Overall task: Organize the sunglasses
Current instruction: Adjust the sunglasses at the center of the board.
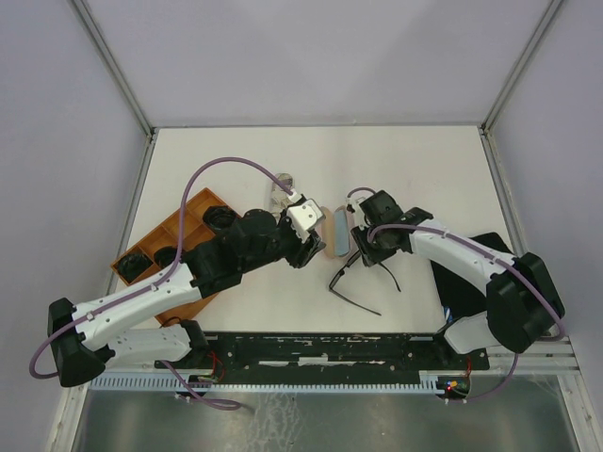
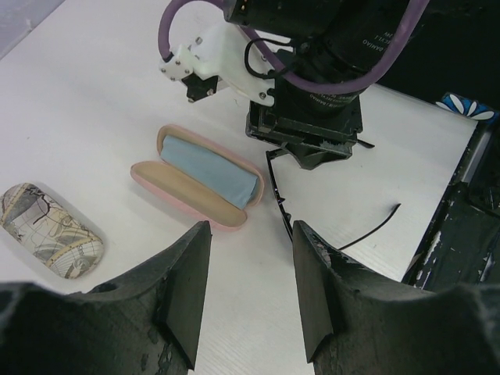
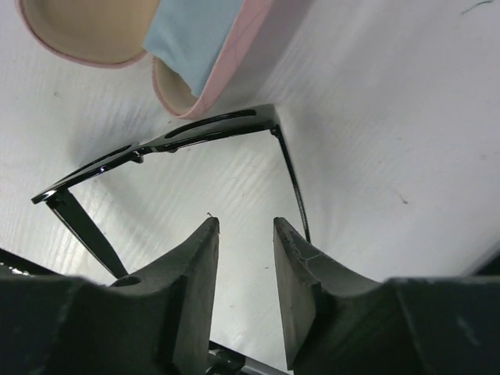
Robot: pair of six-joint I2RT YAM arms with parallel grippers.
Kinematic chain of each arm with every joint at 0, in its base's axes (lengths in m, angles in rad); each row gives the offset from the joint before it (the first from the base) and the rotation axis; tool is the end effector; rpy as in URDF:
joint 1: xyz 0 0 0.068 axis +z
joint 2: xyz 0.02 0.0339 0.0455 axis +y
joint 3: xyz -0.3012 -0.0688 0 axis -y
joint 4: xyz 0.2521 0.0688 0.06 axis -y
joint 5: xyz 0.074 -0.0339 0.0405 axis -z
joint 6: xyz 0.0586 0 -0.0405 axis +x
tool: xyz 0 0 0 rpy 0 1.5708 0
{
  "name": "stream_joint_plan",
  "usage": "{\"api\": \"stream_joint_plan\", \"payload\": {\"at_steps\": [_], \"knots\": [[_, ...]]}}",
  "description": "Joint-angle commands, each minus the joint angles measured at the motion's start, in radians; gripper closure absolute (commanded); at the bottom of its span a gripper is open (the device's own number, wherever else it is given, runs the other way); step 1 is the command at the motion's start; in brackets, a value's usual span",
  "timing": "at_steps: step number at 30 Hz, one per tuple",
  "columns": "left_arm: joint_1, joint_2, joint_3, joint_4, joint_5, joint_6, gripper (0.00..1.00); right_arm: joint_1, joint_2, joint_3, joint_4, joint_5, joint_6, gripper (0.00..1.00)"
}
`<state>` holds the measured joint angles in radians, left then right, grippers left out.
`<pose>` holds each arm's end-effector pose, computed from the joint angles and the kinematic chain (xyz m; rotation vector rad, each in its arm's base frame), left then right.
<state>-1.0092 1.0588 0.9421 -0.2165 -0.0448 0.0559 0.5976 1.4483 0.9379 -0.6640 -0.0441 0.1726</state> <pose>0.1381 -0.2145 0.3630 0.9630 1.6953 -0.5981 0.2330 0.1617 0.2194 -0.5980 2.7133 0.2664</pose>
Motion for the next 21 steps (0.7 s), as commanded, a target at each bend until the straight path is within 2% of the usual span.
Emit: {"api": "stream_joint_plan", "payload": {"at_steps": [1, 7, 10, 14, 21], "knots": [[0.006, -0.025, 0.001, 0.022, -0.008, -0.024, 0.47, 0.003, -0.039, 0.024, 0.037, 0.092, -0.074, 0.54], [0.006, -0.026, 0.003, 0.020, -0.006, -0.022, 0.47, 0.001, 0.042, 0.048, 0.042, 0.116, -0.156, 0.46], [0.006, -0.024, 0.002, 0.021, -0.003, -0.022, 0.47, 0.002, 0.073, 0.057, 0.048, 0.103, -0.177, 0.46], [0.006, -0.020, 0.003, 0.024, -0.004, -0.024, 0.47, -0.005, 0.117, 0.068, 0.068, 0.103, -0.185, 0.50], [0.006, -0.025, 0.001, 0.026, -0.013, -0.025, 0.47, -0.010, 0.147, 0.074, 0.100, 0.075, -0.157, 0.64]]}}
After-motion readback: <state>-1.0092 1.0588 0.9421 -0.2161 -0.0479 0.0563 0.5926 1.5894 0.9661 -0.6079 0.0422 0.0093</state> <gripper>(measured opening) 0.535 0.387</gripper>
